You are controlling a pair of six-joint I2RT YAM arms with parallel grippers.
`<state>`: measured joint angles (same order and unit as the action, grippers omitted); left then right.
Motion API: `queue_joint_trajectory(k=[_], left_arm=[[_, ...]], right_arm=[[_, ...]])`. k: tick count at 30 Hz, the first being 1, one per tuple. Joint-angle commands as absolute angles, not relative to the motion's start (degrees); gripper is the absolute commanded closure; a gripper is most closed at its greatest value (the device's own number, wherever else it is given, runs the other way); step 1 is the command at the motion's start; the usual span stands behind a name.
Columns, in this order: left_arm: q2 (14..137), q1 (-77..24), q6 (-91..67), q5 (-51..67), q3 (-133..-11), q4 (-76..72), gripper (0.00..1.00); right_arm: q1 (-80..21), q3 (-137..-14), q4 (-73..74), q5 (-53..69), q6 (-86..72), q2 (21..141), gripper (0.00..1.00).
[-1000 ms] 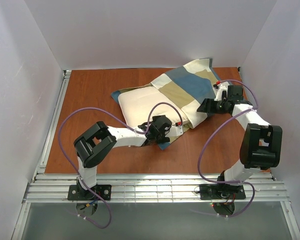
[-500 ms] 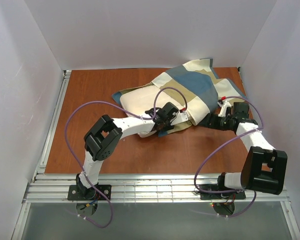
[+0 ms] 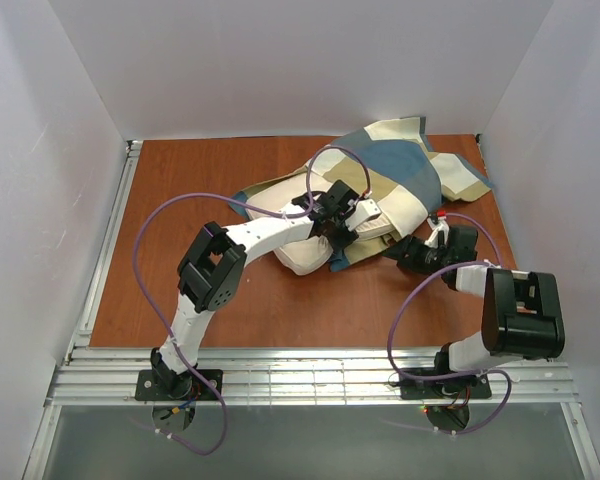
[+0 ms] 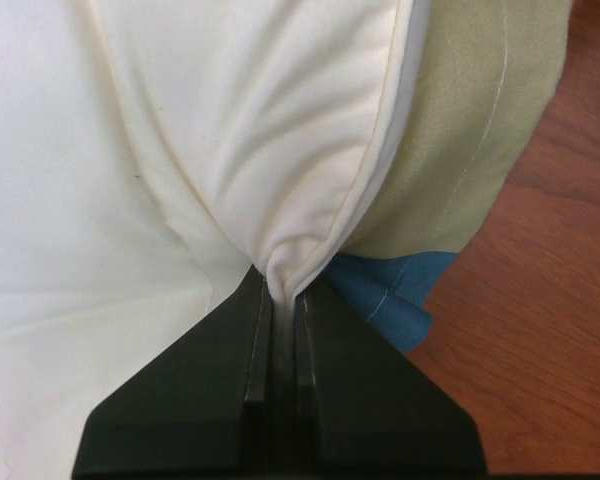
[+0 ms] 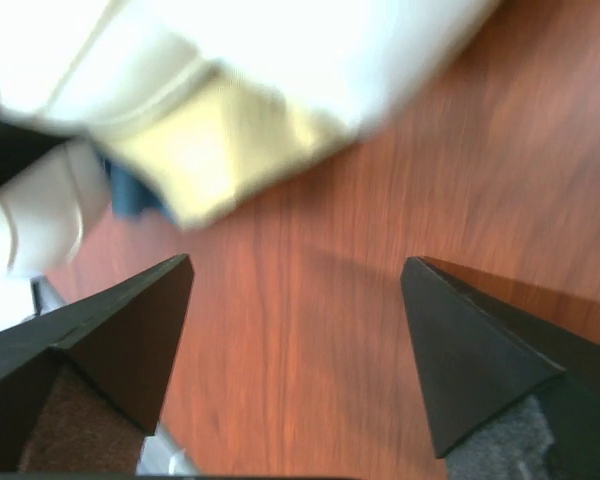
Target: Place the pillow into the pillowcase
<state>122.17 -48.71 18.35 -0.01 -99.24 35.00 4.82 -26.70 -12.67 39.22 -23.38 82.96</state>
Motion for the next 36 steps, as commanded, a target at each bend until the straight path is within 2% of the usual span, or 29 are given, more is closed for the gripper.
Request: queue_joint_trajectory(k=[1, 5, 7, 8, 10, 11, 13, 14, 16, 17, 18, 20, 22, 25, 27, 28, 29, 30, 36], left_arm=[[119.62, -48.34, 13.54, 9.84, -100.63, 37.79, 1.0], [119.18, -46.76, 10.82, 13.09, -101.86, 39.37, 1.0], [118.66, -46.32, 10.02, 14.85, -102.04, 39.64, 1.0], [118.39, -46.14, 9.58, 14.85, -101.78, 39.46, 1.0], [118.13, -45.7, 8.88, 16.61, -102.13, 39.2, 1.0], [118.12, -45.62, 8.62, 16.61, -102.65, 39.29, 1.0], [118.73, -45.44, 8.0, 17.05, -103.62, 39.72, 1.0], [118.74, -45.44, 7.74, 16.79, -104.41, 39.81, 1.0], [119.53, -45.44, 6.94, 15.91, -105.99, 40.08, 1.0], [119.71, -45.44, 6.6, 15.56, -106.69, 40.34, 0.94], [119.71, -45.44, 6.33, 15.9, -107.4, 40.17, 0.8], [119.18, -45.44, 7.2, 16.96, -107.14, 39.29, 0.68], [118.74, -45.44, 9.13, 17.22, -106.26, 38.85, 0.53], [117.08, -45.88, 12.56, 14.6, -103.46, 38.33, 0.38], [115.58, -46.58, 13.44, 9.71, -100.22, 35.52, 0.35], [115.32, -46.93, 14.32, 8.19, -99.24, 32.9, 0.26], [115.14, -47.28, 15.11, 7.04, -97.92, 31.57, 0.24], [115.05, -48.42, 16.07, 3.64, -95.47, 30.16, 0.13], [117.67, -51.24, 21.09, -5.08, -88.33, 20.57, 0.11]], right_arm=[[3.96, -29.44, -28.11, 32.44, -29.0, 87.6, 0.23], [3.52, -33.66, -32.08, 30.77, -31.99, 92.46, 0.27], [2.99, -34.8, -33.39, 28.4, -31.38, 93.08, 0.44], [2.47, -35.07, -33.49, 25.17, -29.64, 93.16, 0.57], [2.02, -36.12, -33.66, 24.35, -27.52, 94.39, 0.67], [1.67, -36.38, -33.49, 25.13, -26.29, 94.92, 0.8], [1.15, -36.3, -33.14, 26.09, -25.4, 95.1, 0.95], [0.88, -36.21, -32.53, 26.63, -24.44, 93.71, 0.99], [0.09, -36.21, -28.59, 30.4, -22.95, 91.24, 0.99], [-2.09, -36.04, -26.91, 30.58, -20.42, 87.32, 0.99], [-3.94, -34.99, -26.02, 30.67, -19.0, 85.36, 0.99], [-5.09, -34.28, -23.31, 30.15, -16.02, 81.06, 0.99], [-5.19, -34.8, -21.19, 28.92, -14.77, 79.9, 0.99], [-4.31, -35.15, -19.51, 28.29, -13.1, 79.89, 0.99], [-3.87, -35.33, -19.25, 30.49, -13.8, 80.51, 0.99], [-3.95, -35.51, -19.25, 31.54, -14.06, 80.25, 0.99], [-3.96, -35.33, -19.42, 32.51, -14.67, 79.9, 0.99], [-3.96, -35.25, -19.42, 34.43, -15.63, 79.63, 0.99], [-3.78, -34.81, -18.9, 38.05, -17.22, 76.82, 0.99]])
